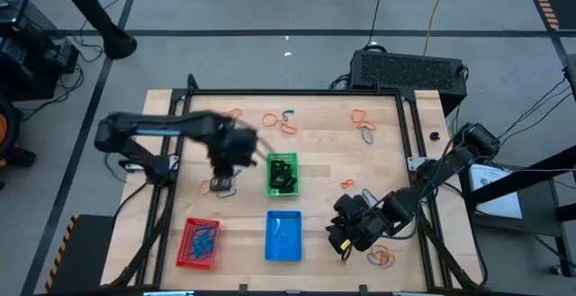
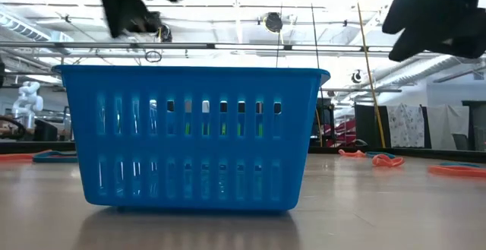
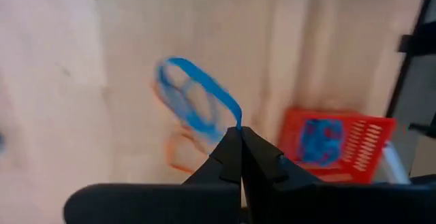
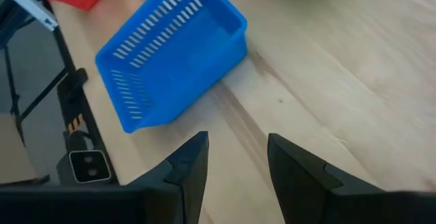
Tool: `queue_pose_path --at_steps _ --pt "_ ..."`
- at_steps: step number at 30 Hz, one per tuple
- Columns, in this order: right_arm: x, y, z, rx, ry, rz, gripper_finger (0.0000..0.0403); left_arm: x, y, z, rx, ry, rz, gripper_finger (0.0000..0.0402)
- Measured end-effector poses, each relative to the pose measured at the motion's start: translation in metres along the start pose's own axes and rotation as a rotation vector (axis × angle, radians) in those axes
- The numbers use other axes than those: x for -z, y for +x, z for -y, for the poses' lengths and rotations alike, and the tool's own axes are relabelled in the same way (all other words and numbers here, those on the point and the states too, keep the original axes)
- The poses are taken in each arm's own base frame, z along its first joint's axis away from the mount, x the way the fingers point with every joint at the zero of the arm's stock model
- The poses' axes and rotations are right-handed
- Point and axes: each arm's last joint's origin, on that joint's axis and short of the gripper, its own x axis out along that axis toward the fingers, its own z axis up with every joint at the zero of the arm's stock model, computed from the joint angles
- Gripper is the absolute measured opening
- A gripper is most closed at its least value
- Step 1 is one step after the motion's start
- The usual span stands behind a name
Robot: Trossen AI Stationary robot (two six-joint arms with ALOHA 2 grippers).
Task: Sort rubber bands into baskets
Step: Put the blue rubberband into the red bin
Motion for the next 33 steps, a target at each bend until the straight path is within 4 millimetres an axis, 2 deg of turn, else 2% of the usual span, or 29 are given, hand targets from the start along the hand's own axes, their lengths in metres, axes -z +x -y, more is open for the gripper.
queue_pose_path --at_steps 5,9,13,17,20,23,28,33 --pt "-0.001 0.0 -0.002 -0.025 -0.02 0.004 0.0144 0.038 0.002 0.058 -0.006 -0.036 0.058 0.0" --pt "-0.002 0.0 -0.006 -0.064 -0.007 0.015 0.0144 0.073 0.01 0.093 -0.039 -0.083 0.1 0.0" --pt "-0.002 -0.001 -0.011 -0.118 0.01 -0.025 0.0144 0.103 0.027 0.125 -0.03 -0.089 0.145 0.0" --pt "0.0 0.0 -0.012 -0.164 0.105 -0.205 0.0144 0.126 0.051 0.153 -0.001 -0.02 0.208 0.0" --pt "0.003 -0.001 -0.011 -0.163 0.205 -0.337 0.0144 0.136 0.073 0.167 0.026 0.039 0.263 0.0" --pt "0.006 -0.002 -0.012 -0.161 0.25 -0.375 0.0144 0.142 0.094 0.173 0.046 0.077 0.275 0.0" --pt "0.017 -0.009 -0.012 -0.136 0.251 -0.403 0.0144 0.148 0.121 0.176 0.031 0.065 0.218 0.0" --pt "0.038 -0.017 -0.004 -0.026 0.172 -0.453 0.0144 0.151 0.137 0.176 0.018 0.019 0.132 0.0"
